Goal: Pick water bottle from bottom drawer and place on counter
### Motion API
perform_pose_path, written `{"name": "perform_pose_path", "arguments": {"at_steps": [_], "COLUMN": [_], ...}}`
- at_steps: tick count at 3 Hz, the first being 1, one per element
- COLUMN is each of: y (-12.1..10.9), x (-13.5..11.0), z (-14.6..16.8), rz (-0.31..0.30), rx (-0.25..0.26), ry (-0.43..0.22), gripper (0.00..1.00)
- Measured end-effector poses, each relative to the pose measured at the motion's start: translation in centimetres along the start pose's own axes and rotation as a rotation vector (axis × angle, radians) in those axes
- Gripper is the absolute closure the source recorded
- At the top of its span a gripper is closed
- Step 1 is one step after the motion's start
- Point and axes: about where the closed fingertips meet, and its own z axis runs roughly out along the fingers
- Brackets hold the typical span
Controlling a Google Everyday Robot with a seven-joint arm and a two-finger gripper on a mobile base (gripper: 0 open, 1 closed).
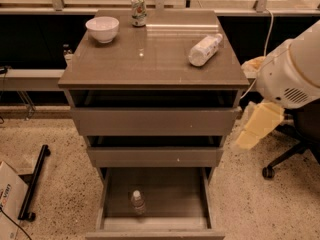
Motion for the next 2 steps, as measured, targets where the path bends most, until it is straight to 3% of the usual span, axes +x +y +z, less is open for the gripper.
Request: {"name": "perform_pose_path", "arguments": {"at_steps": [2], "y": [0.8], "x": [-0.2], "z": [5.8], "rz": [0.07], "rx": [-0.055], "ry": [-0.252], "gripper": [0.0]}}
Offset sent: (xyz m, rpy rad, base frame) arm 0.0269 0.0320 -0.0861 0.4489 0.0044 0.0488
